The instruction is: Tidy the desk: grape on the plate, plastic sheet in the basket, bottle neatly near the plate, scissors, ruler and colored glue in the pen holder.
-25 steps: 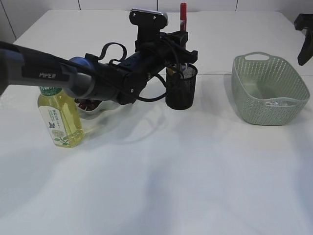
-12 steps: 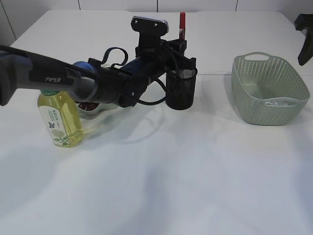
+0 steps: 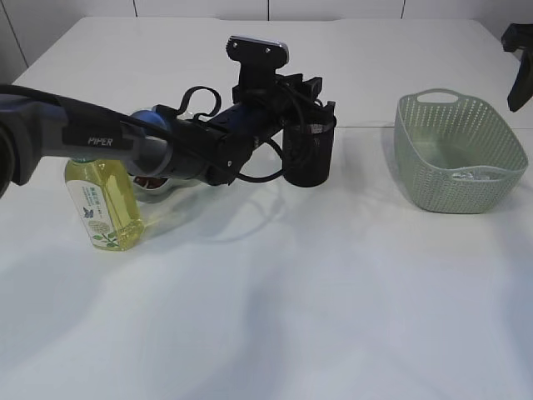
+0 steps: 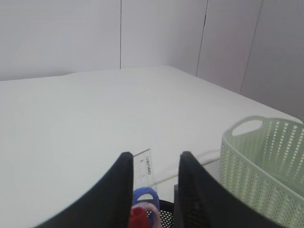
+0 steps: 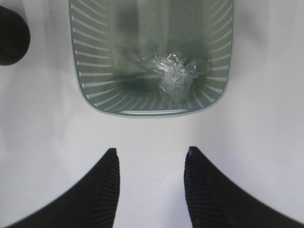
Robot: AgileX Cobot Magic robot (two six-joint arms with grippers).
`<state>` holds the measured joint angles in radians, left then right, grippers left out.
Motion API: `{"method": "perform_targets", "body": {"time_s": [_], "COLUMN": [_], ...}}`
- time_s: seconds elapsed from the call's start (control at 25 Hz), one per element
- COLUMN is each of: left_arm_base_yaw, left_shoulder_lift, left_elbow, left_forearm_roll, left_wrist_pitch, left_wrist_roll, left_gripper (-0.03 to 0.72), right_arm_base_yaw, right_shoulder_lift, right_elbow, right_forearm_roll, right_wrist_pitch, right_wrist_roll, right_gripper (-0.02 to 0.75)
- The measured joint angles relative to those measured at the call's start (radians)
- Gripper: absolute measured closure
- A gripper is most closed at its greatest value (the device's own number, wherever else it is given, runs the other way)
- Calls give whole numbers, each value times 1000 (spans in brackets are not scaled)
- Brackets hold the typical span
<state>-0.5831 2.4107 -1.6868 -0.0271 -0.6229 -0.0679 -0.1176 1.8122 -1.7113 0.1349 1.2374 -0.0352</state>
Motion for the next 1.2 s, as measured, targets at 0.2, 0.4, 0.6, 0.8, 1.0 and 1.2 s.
{"method": "perform_targets", "body": {"time_s": [0.2,0.4,0.6,0.8,1.0,1.2], "left_arm_base_yaw": [0,0,0,0,0,4], "left_shoulder_lift": [2,-30,-106,-191,-327,-507], "left_elbow": [0,0,0,0,0,0], "left_forearm_roll": [0,-3,-20,-39,-45,-24], "left_wrist_pitch": [14,131,229,400,695,1056], "left_wrist_roll": [0,0,0,-2,-2,-2], "left_gripper": [433,430,381,239,217,217], "right_arm_base_yaw": [0,0,0,0,0,0], "right_shoulder_lift": [0,0,0,0,0,0], "right_elbow": [0,0,0,0,0,0], "right_forearm_roll": [0,0,2,4,13,37], "right_wrist_pitch": [0,0,0,0,0,0], "right_wrist_roll": [0,0,0,0,0,0], "right_gripper": [374,374,374,374,374,374]}}
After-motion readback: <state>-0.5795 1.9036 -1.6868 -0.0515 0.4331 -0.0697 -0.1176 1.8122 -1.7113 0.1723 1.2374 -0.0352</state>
